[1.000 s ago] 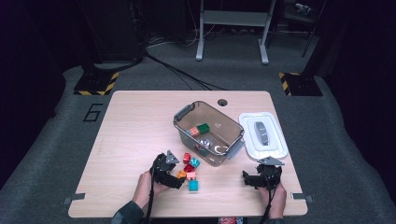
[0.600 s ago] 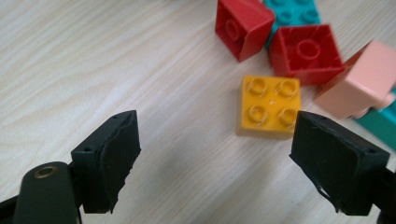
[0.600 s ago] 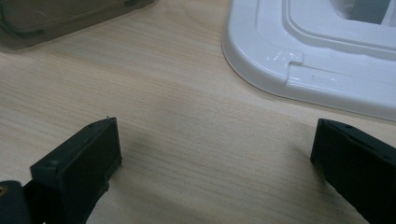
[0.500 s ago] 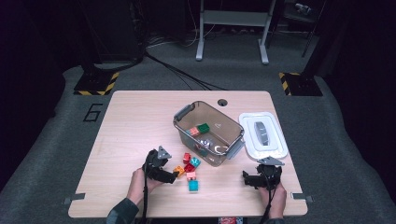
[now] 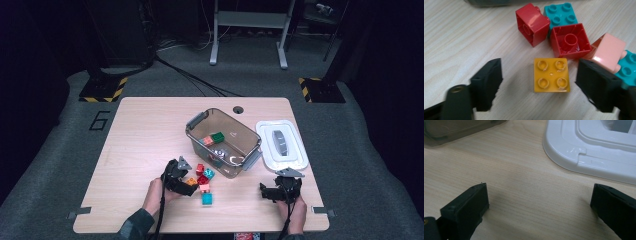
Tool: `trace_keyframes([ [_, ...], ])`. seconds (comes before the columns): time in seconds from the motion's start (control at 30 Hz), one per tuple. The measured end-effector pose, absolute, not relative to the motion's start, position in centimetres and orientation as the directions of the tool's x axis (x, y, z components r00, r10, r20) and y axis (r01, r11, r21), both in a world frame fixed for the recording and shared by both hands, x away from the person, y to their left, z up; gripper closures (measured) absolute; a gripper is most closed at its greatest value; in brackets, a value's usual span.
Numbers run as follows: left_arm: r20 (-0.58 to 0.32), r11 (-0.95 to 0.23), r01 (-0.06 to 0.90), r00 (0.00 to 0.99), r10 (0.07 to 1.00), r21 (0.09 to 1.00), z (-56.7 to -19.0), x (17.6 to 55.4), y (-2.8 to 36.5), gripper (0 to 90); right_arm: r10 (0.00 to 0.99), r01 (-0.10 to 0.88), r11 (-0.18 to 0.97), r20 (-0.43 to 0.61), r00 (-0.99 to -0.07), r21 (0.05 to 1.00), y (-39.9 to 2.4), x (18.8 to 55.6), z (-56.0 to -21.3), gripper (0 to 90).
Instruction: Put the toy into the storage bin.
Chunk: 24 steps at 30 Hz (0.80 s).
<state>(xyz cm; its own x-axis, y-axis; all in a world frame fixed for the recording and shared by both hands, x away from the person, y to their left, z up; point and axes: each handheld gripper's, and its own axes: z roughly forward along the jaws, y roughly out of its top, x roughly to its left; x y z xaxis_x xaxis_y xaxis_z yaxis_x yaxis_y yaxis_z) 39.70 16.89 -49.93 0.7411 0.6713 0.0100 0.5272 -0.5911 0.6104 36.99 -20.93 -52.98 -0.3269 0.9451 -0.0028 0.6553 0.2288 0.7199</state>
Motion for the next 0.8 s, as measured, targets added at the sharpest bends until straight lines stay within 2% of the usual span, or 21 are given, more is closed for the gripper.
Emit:
trace_keyframes([
  [0.07,-0.009,-0.591,0.525,0.752,0.659,0.613,-50.0,39.6,16.9,43.2,0.945,0.655,0.229,-0.003,-0.327,0.72,-20.9,37.0,-53.0,1.1],
  [0.2,-0.01,-0.588,0.522,0.753,0.658,0.618,-50.0,39.6,17.2,58.2,0.945,0.655,0.229,-0.003,-0.327,0.72,-20.9,37.0,-53.0,1.1],
  [0.57,-0.033,-0.533,0.534,0.726,0.687,0.656,-48.6,40.0,18.7,58.8,0.945,0.655,0.229,-0.003,-0.327,0.72,-20.9,37.0,-53.0,1.1],
  [0.8,-0.019,-0.516,0.526,0.712,0.702,0.677,-47.3,40.5,19.5,58.8,0.945,0.655,0.229,-0.003,-0.327,0.72,-20.9,37.0,-53.0,1.1],
])
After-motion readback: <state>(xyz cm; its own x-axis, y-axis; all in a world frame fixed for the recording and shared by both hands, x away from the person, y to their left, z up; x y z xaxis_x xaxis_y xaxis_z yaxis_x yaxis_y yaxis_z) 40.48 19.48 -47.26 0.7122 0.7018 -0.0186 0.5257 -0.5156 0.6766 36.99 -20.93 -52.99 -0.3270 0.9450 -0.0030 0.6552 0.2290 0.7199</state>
